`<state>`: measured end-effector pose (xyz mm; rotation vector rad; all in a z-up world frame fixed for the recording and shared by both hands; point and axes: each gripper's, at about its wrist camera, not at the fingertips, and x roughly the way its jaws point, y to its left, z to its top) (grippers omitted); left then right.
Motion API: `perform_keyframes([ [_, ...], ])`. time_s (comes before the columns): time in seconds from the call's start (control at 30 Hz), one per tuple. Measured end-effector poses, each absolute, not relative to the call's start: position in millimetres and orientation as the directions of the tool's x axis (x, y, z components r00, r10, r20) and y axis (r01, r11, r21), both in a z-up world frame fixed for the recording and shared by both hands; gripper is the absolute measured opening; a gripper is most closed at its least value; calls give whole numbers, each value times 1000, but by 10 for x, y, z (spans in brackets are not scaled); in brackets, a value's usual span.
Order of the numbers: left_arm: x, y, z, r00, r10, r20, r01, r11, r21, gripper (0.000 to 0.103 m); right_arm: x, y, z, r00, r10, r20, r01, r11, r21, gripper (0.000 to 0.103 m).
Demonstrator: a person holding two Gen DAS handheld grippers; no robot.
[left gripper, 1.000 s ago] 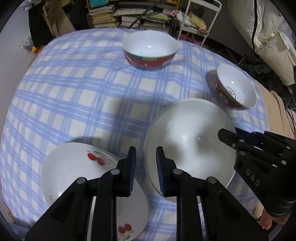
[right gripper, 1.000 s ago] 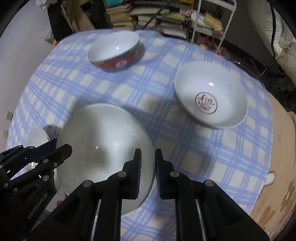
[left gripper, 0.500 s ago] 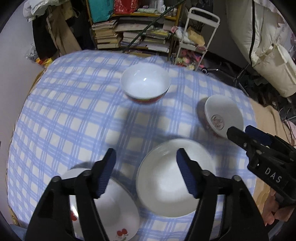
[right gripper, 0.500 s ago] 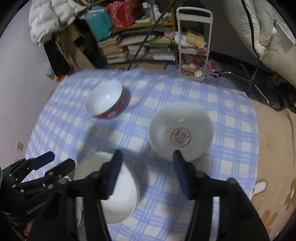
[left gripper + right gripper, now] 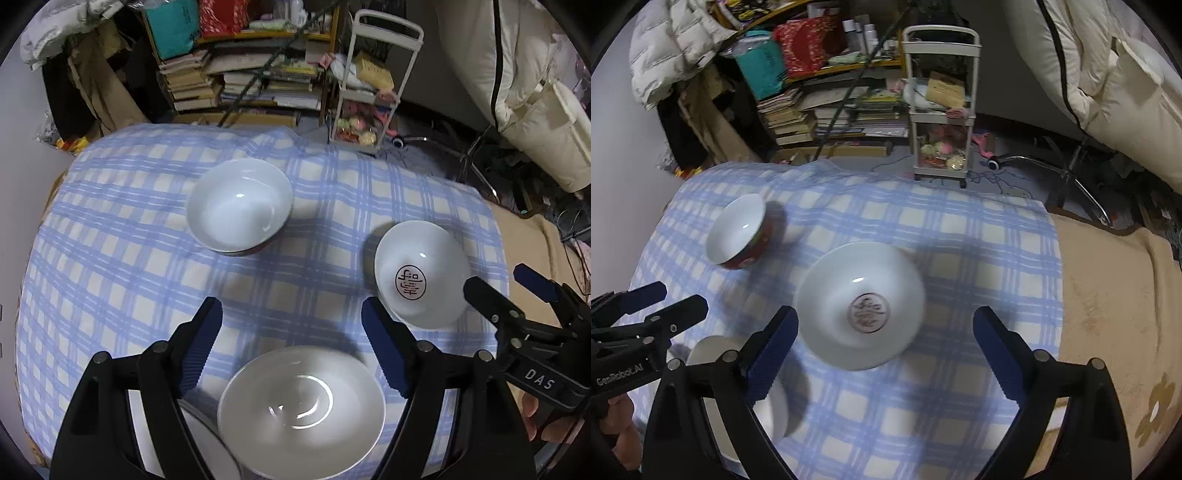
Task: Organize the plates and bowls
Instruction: 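Lower the plain white bowl onto the cloth and open both grippers, then move both grippers to the red-stamped white bowl and close on its rim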
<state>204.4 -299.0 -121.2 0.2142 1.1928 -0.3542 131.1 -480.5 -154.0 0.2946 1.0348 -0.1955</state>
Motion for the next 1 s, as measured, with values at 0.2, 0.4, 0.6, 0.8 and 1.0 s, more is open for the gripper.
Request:
perform_keyframes([
  [0.2, 2150, -3239, -1407, 278, -165, -946, 404, 914, -40, 77, 1402, -5032, -1733, 473, -9, -881, 315, 935, 160, 100],
  [0.4, 2195, -3394, -1553, 263, -218, -940, 415, 905, -93, 77, 1419, -5201, -1914, 482, 47, -875, 337, 912, 234, 96],
  [0.6, 2165, -3494, -1757, 252, -225, -941, 441, 893, -95, 77, 1443, -5351, -2089, 493, 127, -861, 371, 865, 339, 67],
  [0.8, 2095, -3602, -1908, 227, -238, -945, 466, 878, -109, 74, 1512, -5339, -2252, 454, 200, -868, 358, 852, 383, 49],
  [1.0, 2036, -3711, -2054, 187, -219, -958, 481, 871, -105, 43, 1591, -5261, -2387, 406, 243, -881, 355, 846, 397, 23],
])
